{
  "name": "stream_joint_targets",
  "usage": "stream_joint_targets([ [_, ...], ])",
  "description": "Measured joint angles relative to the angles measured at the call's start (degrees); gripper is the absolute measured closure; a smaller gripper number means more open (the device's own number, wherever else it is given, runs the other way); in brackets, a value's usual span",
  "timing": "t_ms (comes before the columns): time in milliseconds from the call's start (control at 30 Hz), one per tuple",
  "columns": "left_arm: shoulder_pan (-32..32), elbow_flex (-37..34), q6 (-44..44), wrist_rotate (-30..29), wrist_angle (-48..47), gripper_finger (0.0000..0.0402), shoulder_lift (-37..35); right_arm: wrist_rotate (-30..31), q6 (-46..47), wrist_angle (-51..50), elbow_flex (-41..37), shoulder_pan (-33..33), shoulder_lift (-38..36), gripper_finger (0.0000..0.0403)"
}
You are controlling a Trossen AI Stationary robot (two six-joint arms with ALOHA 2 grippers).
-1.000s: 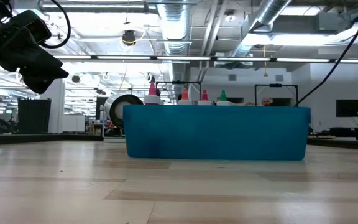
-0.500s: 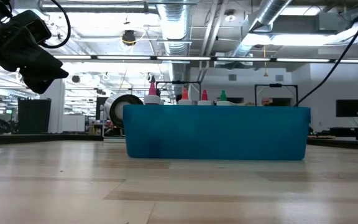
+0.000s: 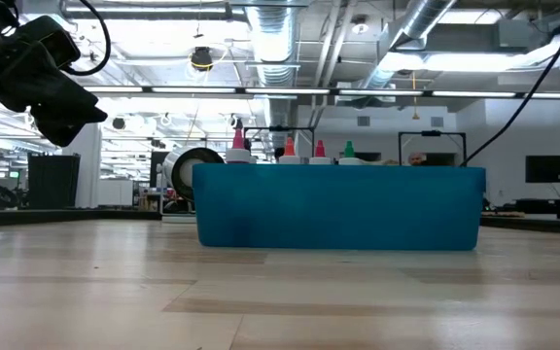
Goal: Pick & Place food coloring
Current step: Put the small dark green food coloring bottle into the blue bin
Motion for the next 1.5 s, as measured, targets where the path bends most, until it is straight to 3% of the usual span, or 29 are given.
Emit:
stream_joint_targets([
  [833,0.00,0.00,0.00,0.00,-0.01,0.0280,0.00,-1.49,0.65,-1.86,-0.09,-1.81,-1.72,0.0340],
  [1133,0.00,0.00,0.00,0.00,0.00,0.0280,0.00,-1.26,-5.61,-2.88,-0.08,-5.98,-8.95,0.0340],
  [1500,0.00,0.00,0.00,0.00,0.00,0.0280,0.00,2.78,-20.19,2.65,-0.07,-16.65,-21.46,0.0340],
])
